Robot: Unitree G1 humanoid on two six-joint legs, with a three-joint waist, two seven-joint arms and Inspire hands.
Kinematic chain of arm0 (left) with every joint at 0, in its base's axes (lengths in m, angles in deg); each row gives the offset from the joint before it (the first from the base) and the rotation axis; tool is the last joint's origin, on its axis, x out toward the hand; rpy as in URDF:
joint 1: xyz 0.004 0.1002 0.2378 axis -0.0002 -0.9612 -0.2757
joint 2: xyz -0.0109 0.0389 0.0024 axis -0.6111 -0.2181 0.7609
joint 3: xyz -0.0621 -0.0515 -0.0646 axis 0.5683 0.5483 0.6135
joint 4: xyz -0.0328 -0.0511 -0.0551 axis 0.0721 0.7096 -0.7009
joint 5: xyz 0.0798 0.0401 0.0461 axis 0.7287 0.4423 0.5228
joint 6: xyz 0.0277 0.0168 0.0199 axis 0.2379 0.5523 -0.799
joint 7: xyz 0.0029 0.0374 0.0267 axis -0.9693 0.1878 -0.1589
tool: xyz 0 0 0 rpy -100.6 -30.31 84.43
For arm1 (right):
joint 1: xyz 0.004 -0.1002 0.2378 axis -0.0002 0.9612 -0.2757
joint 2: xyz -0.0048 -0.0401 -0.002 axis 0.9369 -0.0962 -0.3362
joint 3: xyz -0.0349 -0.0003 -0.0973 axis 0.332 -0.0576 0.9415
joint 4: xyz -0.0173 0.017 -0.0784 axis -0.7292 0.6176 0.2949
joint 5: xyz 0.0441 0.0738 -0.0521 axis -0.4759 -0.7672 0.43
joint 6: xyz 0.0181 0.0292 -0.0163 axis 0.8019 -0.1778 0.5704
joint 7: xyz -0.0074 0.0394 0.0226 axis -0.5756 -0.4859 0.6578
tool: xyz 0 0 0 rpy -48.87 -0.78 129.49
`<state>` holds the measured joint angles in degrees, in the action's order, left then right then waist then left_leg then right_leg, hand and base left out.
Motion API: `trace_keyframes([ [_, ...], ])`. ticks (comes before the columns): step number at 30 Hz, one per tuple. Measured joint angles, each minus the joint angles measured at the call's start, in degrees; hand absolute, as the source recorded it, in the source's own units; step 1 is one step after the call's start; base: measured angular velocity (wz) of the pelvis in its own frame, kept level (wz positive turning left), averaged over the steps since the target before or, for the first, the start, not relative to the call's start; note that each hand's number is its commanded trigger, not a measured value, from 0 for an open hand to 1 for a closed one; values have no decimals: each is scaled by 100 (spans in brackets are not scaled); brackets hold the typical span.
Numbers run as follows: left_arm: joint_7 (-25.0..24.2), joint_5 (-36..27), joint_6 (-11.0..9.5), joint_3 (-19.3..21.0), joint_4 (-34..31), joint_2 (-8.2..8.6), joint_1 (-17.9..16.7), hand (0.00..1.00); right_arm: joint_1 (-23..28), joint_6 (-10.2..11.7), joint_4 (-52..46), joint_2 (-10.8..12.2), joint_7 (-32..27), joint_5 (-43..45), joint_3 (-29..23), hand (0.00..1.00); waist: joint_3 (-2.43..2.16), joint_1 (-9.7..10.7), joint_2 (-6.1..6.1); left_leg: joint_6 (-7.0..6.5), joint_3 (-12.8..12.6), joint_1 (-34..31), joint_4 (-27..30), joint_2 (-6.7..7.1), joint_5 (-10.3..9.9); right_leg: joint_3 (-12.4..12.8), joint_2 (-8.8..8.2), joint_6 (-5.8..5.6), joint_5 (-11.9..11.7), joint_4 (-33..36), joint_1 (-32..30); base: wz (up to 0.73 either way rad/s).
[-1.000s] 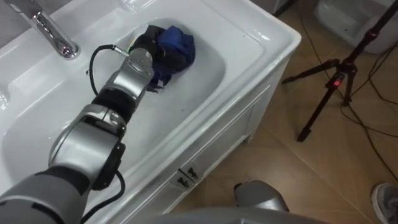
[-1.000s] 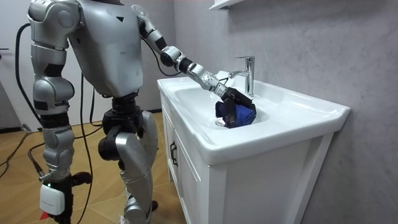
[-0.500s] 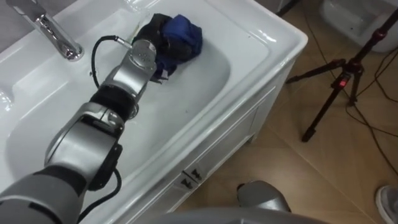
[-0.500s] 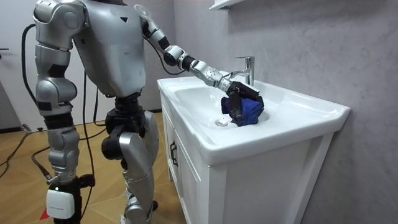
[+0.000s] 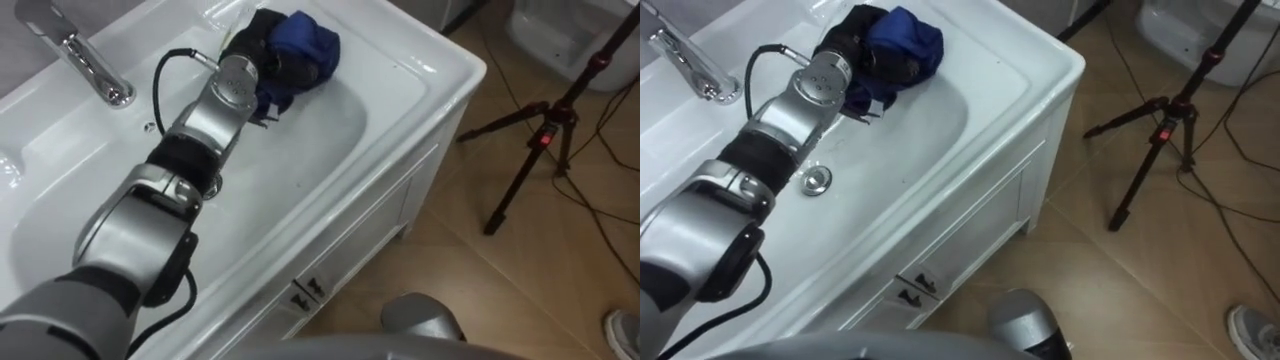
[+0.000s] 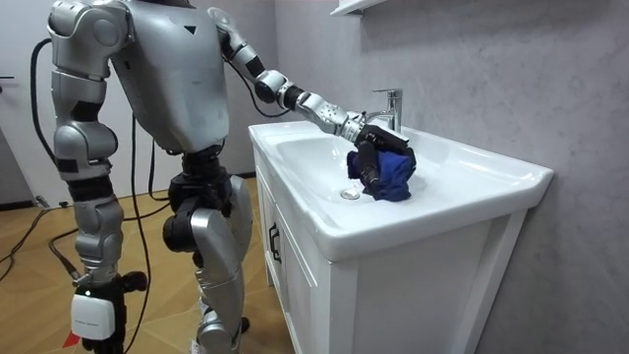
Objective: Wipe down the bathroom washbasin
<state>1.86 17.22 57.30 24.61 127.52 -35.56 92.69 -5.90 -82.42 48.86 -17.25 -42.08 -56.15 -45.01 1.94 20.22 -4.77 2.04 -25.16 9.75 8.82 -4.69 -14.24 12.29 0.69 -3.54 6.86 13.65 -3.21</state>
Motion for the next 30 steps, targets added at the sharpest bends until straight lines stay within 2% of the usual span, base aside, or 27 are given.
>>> trace_keyframes([
  [2, -1, -5, -120, 102, 106, 33, -109, 100, 13, -52, -49, 39, 10, 5, 0, 0, -11, -19, 43, 0, 8, 13, -11, 1, -5, -4, 5, 0, 0, 5, -2, -4],
  [4, -2, 0, -137, 224, 127, 32, -304, 100, 6, -54, -49, 74, 53, 35, -6, 0, -42, -7, 88, 0, 17, 13, -10, -3, -5, -15, 8, 1, -1, 18, 3, 2],
  [8, -69, 8, -99, 209, 379, 32, -681, 100, -4, -103, -45, 157, 189, 22, -7, 0, -101, -10, 143, 0, 37, 3, -11, -6, -4, -32, 6, 4, -3, -8, 31, 2],
  [10, -110, 7, -62, 215, 428, 29, -819, 100, -3, -112, -30, 191, 228, 22, -7, 0, -109, -15, 162, 0, 55, -10, -10, -6, -4, -46, 1, 4, -3, -16, 30, 6],
  [12, -114, 7, -65, 214, 434, 6, -913, 100, -13, -212, -50, 222, 257, 54, -11, 0, -129, -30, 199, -1, 90, -16, -9, -8, -4, -100, -14, 4, -2, -21, 44, 9],
  [21, -83, 11, -106, 213, 431, 16, -1105, 100, -125, -222, -217, 265, 259, 29, -19, 0, -132, -49, 252, -2, 205, 4, 40, -5, -3, -236, -58, 19, 43, -3, 113, 6],
  [24, -82, 10, -105, 209, 432, 42, -1167, 100, -153, -225, -210, 276, 259, 21, -15, 0, -106, -66, 292, -2, 251, 44, 41, -7, -3, -287, -65, 22, 46, -7, 174, 7],
  [27, -82, 11, -106, 217, 494, 99, -1203, 100, -152, -228, -188, 302, 263, 24, -16, 0, -101, -131, 300, -1, 261, 80, 40, -11, -3, -301, -65, 23, 56, -8, 217, 3],
  [30, -83, 10, -208, 230, 687, 128, -1206, 100, -155, -229, -139, 327, 303, 42, -17, 0, -114, -167, 281, 0, 273, 98, 23, -19, -3, -313, -58, 24, 55, -12, 242, 2],
])
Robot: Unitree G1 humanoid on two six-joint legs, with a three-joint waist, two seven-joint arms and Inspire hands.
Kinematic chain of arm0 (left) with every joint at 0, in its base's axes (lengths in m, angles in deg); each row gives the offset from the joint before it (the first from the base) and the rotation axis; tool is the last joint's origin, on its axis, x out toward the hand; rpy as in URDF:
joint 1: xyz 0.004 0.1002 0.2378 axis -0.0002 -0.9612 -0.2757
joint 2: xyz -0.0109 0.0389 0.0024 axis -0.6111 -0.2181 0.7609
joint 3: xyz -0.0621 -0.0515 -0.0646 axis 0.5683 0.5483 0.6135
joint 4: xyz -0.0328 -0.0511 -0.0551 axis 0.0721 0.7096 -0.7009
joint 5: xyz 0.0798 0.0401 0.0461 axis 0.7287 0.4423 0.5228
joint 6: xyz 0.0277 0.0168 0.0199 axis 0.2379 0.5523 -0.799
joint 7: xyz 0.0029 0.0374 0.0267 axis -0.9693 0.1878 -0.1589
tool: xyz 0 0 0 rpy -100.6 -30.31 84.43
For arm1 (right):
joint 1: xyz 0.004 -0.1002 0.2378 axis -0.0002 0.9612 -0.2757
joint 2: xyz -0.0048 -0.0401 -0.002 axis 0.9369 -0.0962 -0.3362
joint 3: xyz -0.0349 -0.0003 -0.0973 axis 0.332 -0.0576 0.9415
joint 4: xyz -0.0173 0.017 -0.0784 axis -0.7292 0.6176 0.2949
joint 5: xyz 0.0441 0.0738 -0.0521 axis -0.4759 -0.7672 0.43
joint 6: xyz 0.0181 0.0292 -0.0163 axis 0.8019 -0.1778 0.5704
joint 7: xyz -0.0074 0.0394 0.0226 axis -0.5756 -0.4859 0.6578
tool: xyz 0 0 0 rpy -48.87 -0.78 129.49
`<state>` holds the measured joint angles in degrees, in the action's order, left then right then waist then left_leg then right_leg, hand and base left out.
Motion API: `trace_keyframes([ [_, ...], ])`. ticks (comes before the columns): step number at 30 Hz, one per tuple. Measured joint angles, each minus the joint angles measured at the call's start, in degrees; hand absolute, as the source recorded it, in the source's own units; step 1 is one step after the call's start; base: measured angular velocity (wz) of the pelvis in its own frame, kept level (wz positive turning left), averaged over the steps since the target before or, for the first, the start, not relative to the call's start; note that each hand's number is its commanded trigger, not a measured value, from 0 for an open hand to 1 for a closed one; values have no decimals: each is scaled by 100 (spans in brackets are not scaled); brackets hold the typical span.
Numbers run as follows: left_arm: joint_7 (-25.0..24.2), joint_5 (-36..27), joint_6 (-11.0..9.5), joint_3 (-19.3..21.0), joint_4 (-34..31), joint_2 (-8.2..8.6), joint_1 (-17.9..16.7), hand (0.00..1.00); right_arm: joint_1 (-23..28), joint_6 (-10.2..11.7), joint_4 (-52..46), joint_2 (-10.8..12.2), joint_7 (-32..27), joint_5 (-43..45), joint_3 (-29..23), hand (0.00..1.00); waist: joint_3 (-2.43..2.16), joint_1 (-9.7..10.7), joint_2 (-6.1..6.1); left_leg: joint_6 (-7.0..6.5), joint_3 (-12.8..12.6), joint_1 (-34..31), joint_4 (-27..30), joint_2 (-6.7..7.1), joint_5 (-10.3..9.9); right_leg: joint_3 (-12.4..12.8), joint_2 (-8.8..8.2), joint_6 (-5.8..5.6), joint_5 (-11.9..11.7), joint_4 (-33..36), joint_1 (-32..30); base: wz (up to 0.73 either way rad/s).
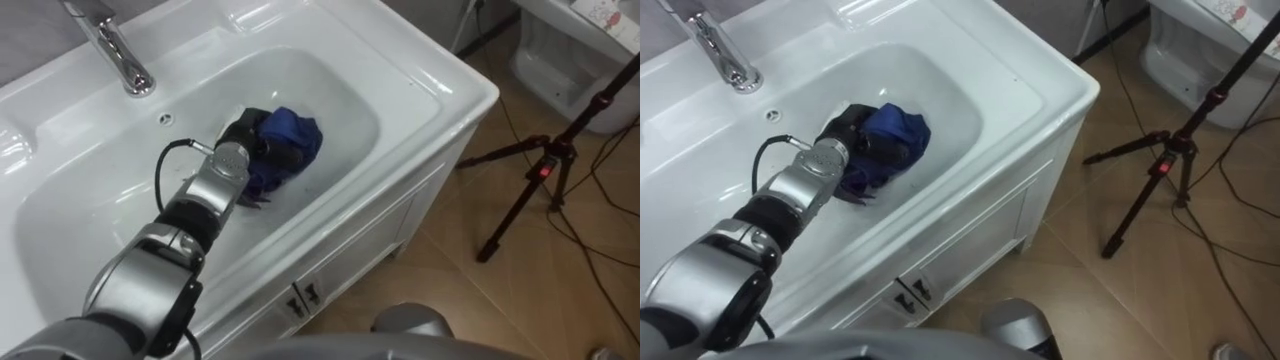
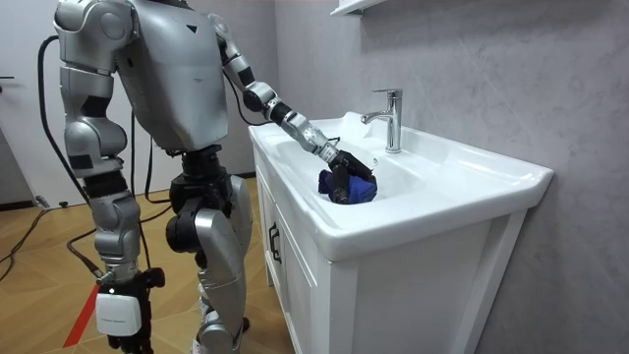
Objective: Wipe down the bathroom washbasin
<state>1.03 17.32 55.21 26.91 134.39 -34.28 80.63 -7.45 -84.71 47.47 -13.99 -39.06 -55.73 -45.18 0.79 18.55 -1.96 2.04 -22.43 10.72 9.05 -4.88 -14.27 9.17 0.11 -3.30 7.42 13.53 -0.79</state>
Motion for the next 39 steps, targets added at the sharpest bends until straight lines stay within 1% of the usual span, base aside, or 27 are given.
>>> trace_keyframes([
  [1, 0, 0, -80, 51, 118, 1, -19, 100, 6, -1, 10, 11, 15, 11, 0, 0, -6, 2, -8, 0, 51, 2, -2, -2, 0, -23, -1, 5, 3, -2, 19, 12],
  [2, 0, 0, -112, 108, 144, 1, -71, 100, 13, -1, 10, 21, 27, 15, -1, 0, -19, 6, -7, 2, 69, 1, -9, -3, 1, -55, -5, 12, 9, -2, 32, 13],
  [6, 0, 0, -143, 227, 182, 0, -203, 100, 64, -5, 24, 30, 49, 13, -3, 0, -34, -29, 1, 6, 158, 5, 1, -20, 1, -156, -14, 22, 14, -72, 121, 14],
  [7, 1, 21, -158, 306, 226, 4, -209, 100, 54, -11, 24, 29, 64, 20, -5, 0, -36, -94, -2, 10, 167, 8, 9, -26, 0, -158, -8, 25, 13, -82, 133, 0],
  [9, 1, 263, -163, 483, 247, 22, -262, 100, 55, -20, 65, 31, 95, 32, -64, 0, -34, -158, 2, 17, 176, 26, 7, -32, 4, -157, -2, 31, 16, -88, 154, 3],
  [10, 1, 471, -189, 633, 228, 20, -351, 100, 48, -28, 69, 35, 125, 32, -198, 0, -37, -168, 8, 18, 212, 44, 11, -35, 4, -174, -1, 38, 25, -89, 192, 8],
  [12, 3, 804, -215, 874, 219, 19, -429, 100, 41, -18, 83, 41, 131, 30, -301, 0, -39, -230, 20, 19, 224, 49, 10, -36, 4, -185, -2, 43, 37, -87, 199, 3],
  [14, 35, 1274, -285, 1079, 171, -4, -557, 100, 67, 3, 105, 55, 125, 30, -394, 0, -42, -391, 34, 24, 260, 44, 8, -41, 3, -199, 3, 49, 44, -95, 205, 2],
  [15, 48, 1363, -306, 1110, 137, -19, -599, 100, 70, 0, 114, 55, 123, 30, -401, 0, -43, -420, 35, 27, 273, 42, 6, -43, 3, -207, 3, 51, 46, -94, 208, 10],
  [16, 80, 1590, -330, 1126, 29, -73, -706, 100, 65, 4, 130, 60, 123, 34, -469, 0, -47, -470, 41, 30, 307, 42, 6, -45, 5, -235, 0, 56, 50, -96, 226, 18],
  [17, 128, 1838, -333, 1139, -65, -156, -835, 100, 52, 5, 187, 59, 129, 35, -514, 0, -51, -479, 47, 32, 393, 49, 7, -46, 6, -286, -7, 61, 56, -107, 270, 21],
  [18, 174, 1995, -333, 1142, -112, -193, -907, 100, 48, 5, 185, 57, 131, 34, -556, 0, -58, -491, 47, 33, 416, 55, 7, -48, 6, -310, -9, 65, 60, -110, 289, 19],
  [19, 235, 2277, -373, 1215, -153, -256, -1036, 100, 47, 6, 186, 55, 136, 45, -668, 0, -82, -535, 36, 39, 453, 55, 5, -53, 8, -331, -6, 73, 67, -112, 299, 14],
  [20, 245, 2420, -427, 1319, -154, -260, -1079, 100, 49, 8, 186, 55, 136, 57, -740, 0, -87, -590, 37, 42, 502, 55, 3, -55, 9, -371, -9, 78, 70, -119, 323, 14],
  [22, 289, 2698, -467, 1337, -154, -258, -1169, 100, 28, 12, 191, 48, 134, 160, -914, 0, -105, -677, 25, 50, 556, 58, -2, -61, 14, -449, -13, 85, 66, -186, 382, 15],
  [23, 406, 2934, -528, 1404, -160, -257, -1229, 100, -10, 25, 189, 47, 119, 241, -1028, 0, -117, -717, 10, 62, 580, 57, -44, -66, 21, -474, -12, 94, 70, -191, 388, 11],
  [24, 467, 3049, -547, 1461, -192, -257, -1270, 100, -27, 30, 187, 47, 108, 251, -1103, 0, -120, -731, 4, 68, 596, 56, -53, -67, 24, -487, -11, 98, 73, -200, 393, 9],
  [25, 617, 3324, -547, 1549, -304, -261, -1393, 100, -38, 53, 176, 35, 64, 256, -1152, 0, -128, -777, -16, 74, 633, 52, -56, -71, 28, -508, -6, 107, 78, -211, 397, 12],
  [26, 786, 3532, -546, 1566, -403, -301, -1536, 100, -57, 55, 175, 17, 38, 263, -1169, 0, -146, -798, -49, 81, 697, 52, -48, -70, 34, -550, -7, 114, 81, -227, 416, 15],
  [27, 870, 3632, -546, 1564, -453, -335, -1601, 100, -68, 55, 174, 10, 21, 274, -1169, 0, -151, -806, -62, 83, 738, 52, -46, -70, 36, -584, -11, 117, 83, -241, 440, 25],
  [28, 1007, 3838, -546, 1565, -559, -420, -1779, 100, -60, 57, 175, 6, -11, 279, -1171, 0, -160, -822, -89, 86, 823, 53, -43, -73, 38, -650, -15, 124, 87, -284, 495, 24],
  [29, 1151, 4039, -545, 1570, -702, -533, -1951, 100, -71, 69, 175, -4, -20, 281, -1180, 0, -161, -889, -112, 95, 887, 58, -41, -76, 45, -675, -14, 134, 93, -287, 514, 18],
  [30, 1219, 4137, -545, 1566, -775, -582, -2035, 100, -69, 79, 175, -21, -22, 281, -1182, 0, -156, -946, -123, 97, 905, 69, -41, -77, 48, -676, -11, 136, 94, -293, 527, 12],
  [32, 1443, 4536, -545, 1563, -1052, -725, -2331, 100, -104, 148, 177, -108, -40, 289, -1248, 0, -155, -1007, -140, 100, 1030, 91, -35, -77, 50, -793, -28, 150, 110, -304, 613, 22],
  [34, 1525, 4755, -545, 1555, -1151, -740, -2418, 100, -187, 222, 184, -167, -55, 369, -1344, 0, -151, -1076, -145, 108, 1067, 90, -34, -77, 56, -812, -30, 155, 119, -325, 635, 13],
  [37, 1620, 5069, -545, 1548, -1198, -737, -2488, 100, -298, 310, 171, -244, -55, 498, -1354, 0, -148, -1087, -133, 121, 1166, 83, -42, -81, 73, -866, -25, 163, 124, -385, 684, 9],
  [39, 1742, 5172, -545, 1549, -1372, -747, -2669, 100, -381, 305, 168, -255, -54, 523, -1357, 0, -147, -1103, -137, 130, 1176, 80, -43, -94, 78, -884, -15, 176, 126, -391, 683, 5],
])
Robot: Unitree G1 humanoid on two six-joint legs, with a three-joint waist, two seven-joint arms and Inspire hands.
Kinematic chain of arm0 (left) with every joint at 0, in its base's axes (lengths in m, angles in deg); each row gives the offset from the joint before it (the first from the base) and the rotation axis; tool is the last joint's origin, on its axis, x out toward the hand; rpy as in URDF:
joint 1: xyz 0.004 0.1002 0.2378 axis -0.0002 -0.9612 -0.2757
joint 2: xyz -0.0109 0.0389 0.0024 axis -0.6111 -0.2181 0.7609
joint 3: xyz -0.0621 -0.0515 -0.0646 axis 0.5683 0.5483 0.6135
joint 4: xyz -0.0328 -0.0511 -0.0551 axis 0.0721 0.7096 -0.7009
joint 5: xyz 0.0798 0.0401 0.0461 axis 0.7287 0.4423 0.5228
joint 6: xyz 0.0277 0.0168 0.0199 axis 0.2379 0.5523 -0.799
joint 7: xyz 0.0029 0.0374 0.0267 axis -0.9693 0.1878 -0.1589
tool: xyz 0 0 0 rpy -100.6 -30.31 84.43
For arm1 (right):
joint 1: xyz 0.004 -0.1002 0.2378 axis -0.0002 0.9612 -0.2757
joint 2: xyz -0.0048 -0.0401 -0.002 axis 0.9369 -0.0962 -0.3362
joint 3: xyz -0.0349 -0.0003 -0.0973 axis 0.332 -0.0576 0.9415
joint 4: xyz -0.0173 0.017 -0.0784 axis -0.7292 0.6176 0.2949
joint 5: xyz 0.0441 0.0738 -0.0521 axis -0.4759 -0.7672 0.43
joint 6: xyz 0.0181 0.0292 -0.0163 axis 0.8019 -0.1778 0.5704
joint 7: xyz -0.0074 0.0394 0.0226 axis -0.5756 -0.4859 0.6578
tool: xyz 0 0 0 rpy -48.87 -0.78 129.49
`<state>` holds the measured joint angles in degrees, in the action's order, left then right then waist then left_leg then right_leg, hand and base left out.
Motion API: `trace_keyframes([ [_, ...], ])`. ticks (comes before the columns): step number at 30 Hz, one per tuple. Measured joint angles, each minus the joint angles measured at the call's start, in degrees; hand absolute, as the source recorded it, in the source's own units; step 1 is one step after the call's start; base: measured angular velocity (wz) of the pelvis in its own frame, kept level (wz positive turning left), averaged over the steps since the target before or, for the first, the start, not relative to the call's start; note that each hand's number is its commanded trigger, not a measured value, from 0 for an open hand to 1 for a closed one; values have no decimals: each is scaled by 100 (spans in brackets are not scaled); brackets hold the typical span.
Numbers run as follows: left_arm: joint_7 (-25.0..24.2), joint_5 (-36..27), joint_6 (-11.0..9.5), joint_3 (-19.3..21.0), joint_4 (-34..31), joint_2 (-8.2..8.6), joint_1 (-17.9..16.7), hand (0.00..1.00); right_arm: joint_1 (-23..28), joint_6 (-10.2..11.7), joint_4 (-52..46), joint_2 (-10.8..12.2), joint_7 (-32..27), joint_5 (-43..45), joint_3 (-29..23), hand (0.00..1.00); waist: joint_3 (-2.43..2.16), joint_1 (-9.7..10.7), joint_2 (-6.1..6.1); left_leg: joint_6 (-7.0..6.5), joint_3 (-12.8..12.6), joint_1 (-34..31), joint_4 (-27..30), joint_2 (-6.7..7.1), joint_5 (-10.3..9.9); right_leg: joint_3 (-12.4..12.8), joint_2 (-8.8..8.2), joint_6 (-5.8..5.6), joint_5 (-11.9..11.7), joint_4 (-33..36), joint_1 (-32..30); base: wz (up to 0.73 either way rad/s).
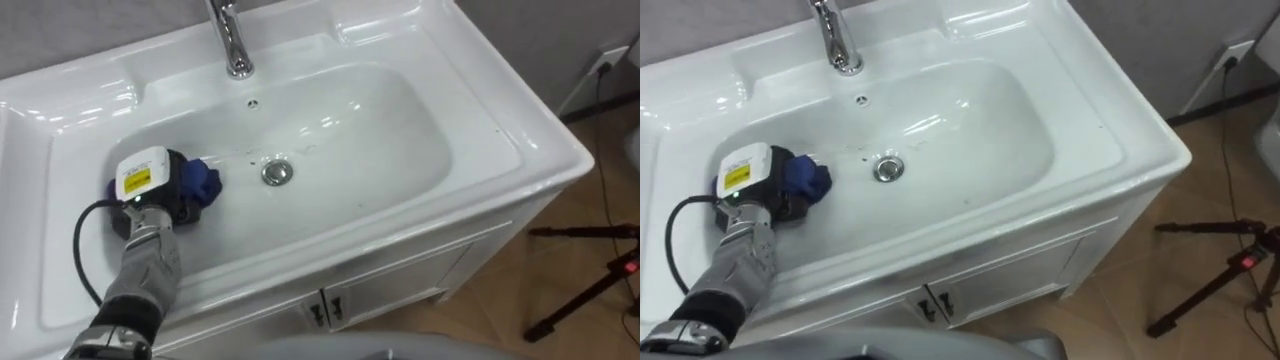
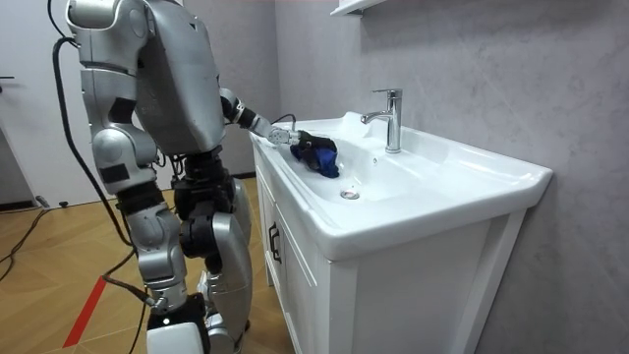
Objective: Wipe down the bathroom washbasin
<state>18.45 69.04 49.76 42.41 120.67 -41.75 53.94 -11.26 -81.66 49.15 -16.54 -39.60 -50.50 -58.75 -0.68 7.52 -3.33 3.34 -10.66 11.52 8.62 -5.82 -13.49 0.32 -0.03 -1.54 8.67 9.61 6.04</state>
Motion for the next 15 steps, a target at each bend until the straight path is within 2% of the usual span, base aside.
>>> trace_keyframes([
  [5, 222, -2, 0, 0, -371, -65, -356, 100, 15, 4, -4, -2, -41, 138, -142, 0, -11, -25, -48, 32, 13, -14, 0, -37, 19, -49, 29, 46, 16, 6, -13, 0],
  [15, 335, -15, 0, 0, -396, -65, -436, 100, 42, 111, 32, -34, -206, 136, -236, 0, -3, -25, -157, 51, 16, 22, -2, -49, 32, -60, 39, 63, 18, 22, 13, -1],
])
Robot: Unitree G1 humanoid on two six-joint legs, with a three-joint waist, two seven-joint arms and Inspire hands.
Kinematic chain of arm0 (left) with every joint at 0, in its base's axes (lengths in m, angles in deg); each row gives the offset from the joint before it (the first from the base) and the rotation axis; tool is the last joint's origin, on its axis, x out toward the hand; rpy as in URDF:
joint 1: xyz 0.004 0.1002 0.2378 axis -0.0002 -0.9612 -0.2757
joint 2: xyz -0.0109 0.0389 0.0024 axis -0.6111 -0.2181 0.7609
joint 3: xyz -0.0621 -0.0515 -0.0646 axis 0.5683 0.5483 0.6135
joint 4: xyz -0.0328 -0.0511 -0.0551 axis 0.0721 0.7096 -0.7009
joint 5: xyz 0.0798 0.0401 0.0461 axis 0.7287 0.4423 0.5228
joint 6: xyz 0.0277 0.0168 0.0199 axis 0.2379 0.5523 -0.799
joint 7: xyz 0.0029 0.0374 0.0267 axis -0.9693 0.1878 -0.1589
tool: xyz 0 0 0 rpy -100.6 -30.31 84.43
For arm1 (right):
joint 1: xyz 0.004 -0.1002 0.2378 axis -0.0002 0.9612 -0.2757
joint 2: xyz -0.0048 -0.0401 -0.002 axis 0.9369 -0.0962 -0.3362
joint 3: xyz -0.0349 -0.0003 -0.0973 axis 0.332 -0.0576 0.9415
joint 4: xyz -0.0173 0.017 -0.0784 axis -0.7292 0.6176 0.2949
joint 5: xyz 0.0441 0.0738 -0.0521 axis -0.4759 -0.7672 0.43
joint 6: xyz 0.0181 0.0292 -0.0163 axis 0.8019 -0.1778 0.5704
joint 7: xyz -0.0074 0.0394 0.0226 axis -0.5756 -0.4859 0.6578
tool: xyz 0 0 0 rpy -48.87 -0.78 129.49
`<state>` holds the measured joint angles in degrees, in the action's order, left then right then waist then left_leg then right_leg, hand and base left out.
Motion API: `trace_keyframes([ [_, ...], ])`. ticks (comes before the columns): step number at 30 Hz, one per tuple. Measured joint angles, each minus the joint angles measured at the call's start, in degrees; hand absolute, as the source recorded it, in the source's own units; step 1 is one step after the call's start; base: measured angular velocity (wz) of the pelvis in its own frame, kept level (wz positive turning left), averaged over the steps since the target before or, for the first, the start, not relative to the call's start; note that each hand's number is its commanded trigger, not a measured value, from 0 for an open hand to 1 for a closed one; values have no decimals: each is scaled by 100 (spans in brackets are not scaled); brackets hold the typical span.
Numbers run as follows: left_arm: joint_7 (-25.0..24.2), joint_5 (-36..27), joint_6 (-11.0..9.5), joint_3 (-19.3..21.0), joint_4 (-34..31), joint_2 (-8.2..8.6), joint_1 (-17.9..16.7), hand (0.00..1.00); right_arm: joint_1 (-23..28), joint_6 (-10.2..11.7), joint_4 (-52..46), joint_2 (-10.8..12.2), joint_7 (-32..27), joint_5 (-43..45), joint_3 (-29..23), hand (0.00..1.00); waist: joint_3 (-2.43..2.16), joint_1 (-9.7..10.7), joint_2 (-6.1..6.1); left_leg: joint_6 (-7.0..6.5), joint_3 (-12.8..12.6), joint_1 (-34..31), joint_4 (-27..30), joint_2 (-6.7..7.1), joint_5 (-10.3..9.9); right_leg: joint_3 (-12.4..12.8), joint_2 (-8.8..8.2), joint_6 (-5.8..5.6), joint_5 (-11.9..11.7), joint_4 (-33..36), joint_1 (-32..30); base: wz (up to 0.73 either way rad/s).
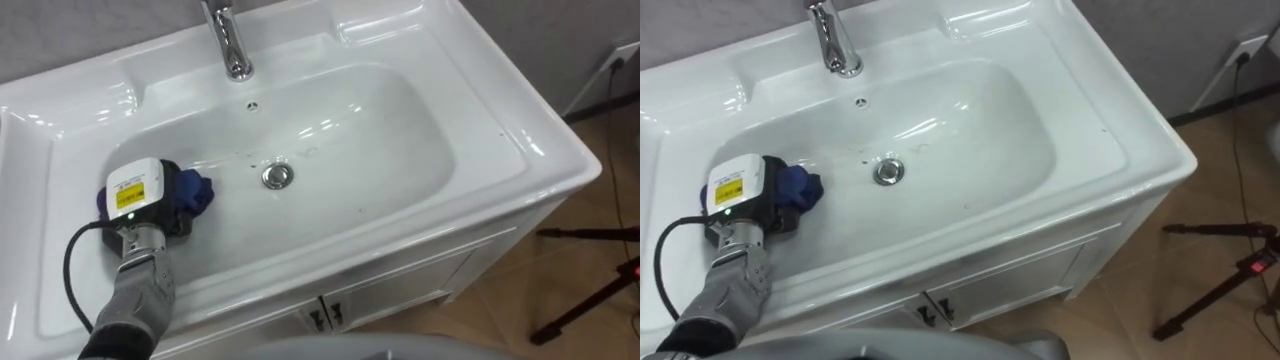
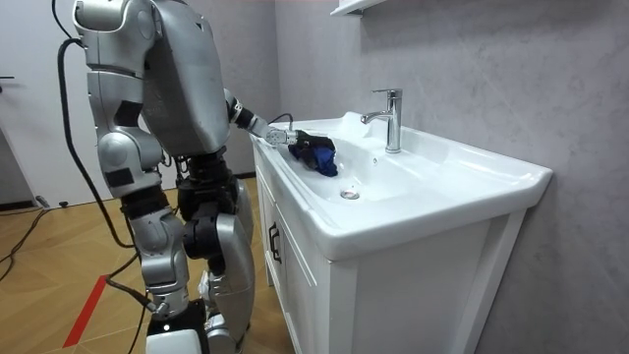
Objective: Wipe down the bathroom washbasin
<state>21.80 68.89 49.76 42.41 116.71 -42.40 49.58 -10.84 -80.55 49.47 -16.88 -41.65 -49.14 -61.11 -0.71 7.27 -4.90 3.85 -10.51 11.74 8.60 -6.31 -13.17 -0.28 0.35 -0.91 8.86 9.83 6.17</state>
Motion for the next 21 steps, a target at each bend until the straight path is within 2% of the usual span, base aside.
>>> trace_keyframes([
  [12, -5, -11, -1, 0, 6, 2, 56, 100, -41, 48, 124, 28, -79, -9, 13, 0, 19, 46, -9, 0, 89, -5, 8, 1, 0, -85, -16, 3, 16, -1, 33, 4],
  [21, -19, -280, -11, 2, -322, 1, 69, 100, -94, 288, 115, 117, -36, -15, 23, 0, 74, 27, 78, 2, 191, -49, 13, 3, 0, -194, -32, 6, 46, -8, 51, 7],
])
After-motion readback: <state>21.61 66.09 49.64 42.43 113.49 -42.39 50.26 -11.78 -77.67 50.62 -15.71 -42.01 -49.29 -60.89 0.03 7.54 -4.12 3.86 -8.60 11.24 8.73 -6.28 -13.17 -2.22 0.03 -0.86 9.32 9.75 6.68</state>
